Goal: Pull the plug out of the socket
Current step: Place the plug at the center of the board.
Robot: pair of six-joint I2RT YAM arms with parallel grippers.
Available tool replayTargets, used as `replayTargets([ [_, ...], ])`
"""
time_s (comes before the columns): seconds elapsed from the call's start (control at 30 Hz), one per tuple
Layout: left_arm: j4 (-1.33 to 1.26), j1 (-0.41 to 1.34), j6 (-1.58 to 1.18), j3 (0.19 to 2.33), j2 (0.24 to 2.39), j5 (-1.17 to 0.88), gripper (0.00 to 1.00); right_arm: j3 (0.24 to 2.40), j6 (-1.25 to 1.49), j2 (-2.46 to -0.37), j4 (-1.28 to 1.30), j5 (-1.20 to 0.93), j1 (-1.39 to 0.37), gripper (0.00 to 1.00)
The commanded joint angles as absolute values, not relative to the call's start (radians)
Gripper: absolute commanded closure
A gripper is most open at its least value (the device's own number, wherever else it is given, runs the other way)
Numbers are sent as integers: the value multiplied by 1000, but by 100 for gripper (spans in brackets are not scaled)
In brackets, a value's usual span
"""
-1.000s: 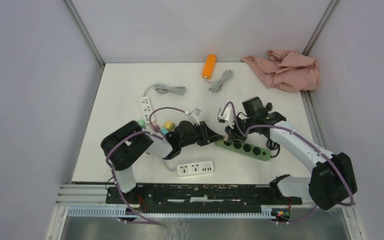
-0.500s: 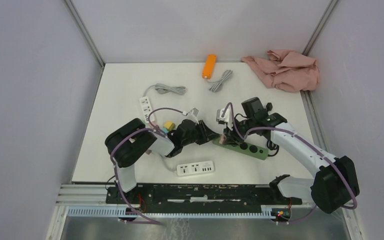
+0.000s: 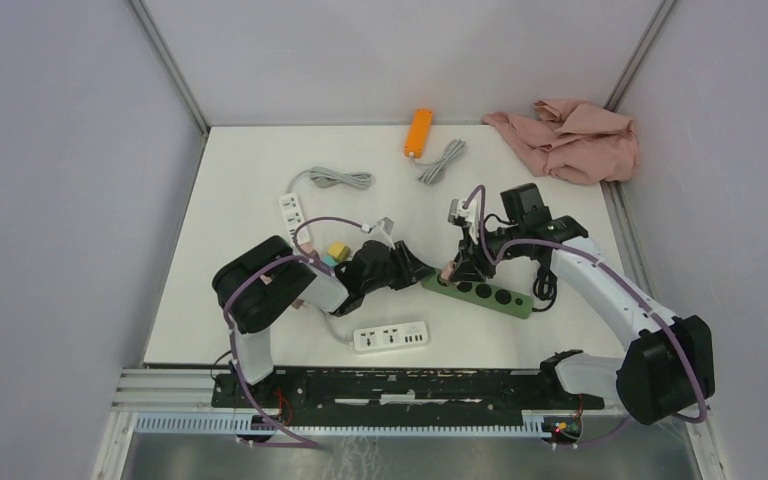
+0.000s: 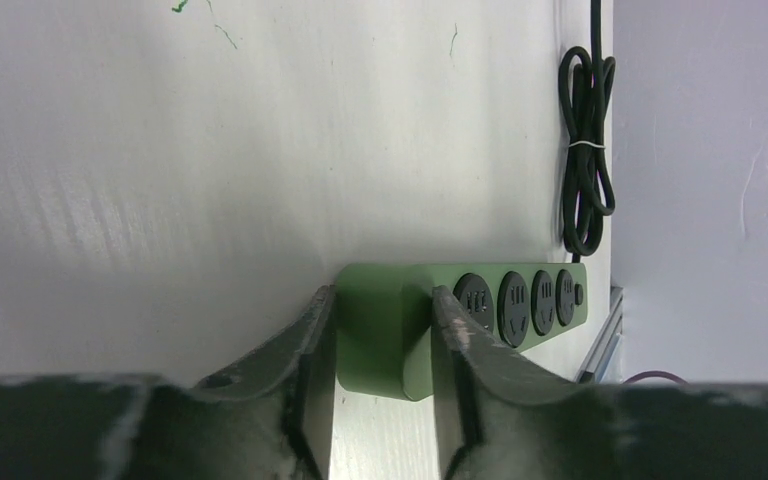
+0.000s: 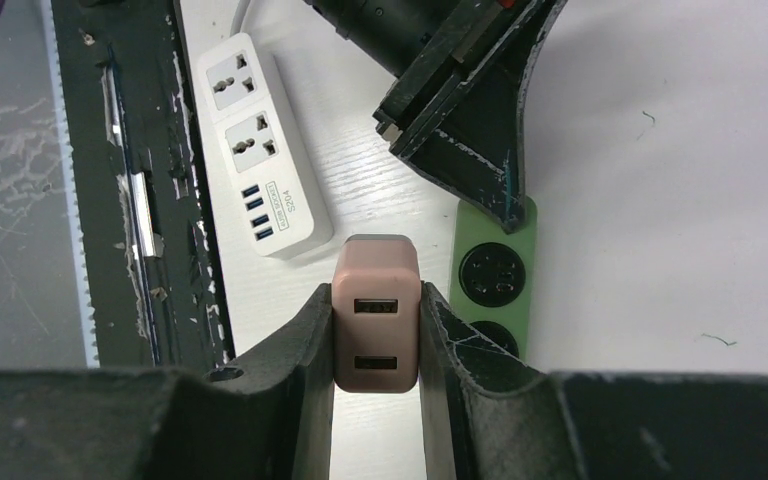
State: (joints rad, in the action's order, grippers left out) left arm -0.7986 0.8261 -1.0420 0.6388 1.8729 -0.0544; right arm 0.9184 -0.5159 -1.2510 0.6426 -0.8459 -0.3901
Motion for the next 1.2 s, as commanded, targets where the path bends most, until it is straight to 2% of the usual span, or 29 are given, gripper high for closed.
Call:
replayTargets([
  [0.0,-715,812,-913,605,1865,18,54,984,-504,-1225,691,-957,-349,100],
  [0.13,-708,812,-883,571,1784,47,39,991,-476,-1240,695,-1003,-327,100],
  [0.27,-715,811,-847,517,1691,85,31,998,-467,-1253,706,-1040,-311,100],
  [0.6,-707,813,-734,352,1363,170,26,1006,-402,-1295,695,-1130,-263,100],
  [0.73,-701,812,-690,291,1206,185,22,1009,-386,-1306,692,-1145,-260,100],
  [0.8,-693,811,-676,262,1129,202,15,1009,-381,-1311,692,-1152,-258,100],
  [0.87,-696,812,-670,228,1058,219,2,1010,-372,-1313,689,-1155,-257,100],
  [1.17,-793,813,-603,126,836,74,1,1010,-298,-1340,657,-1191,-245,100],
])
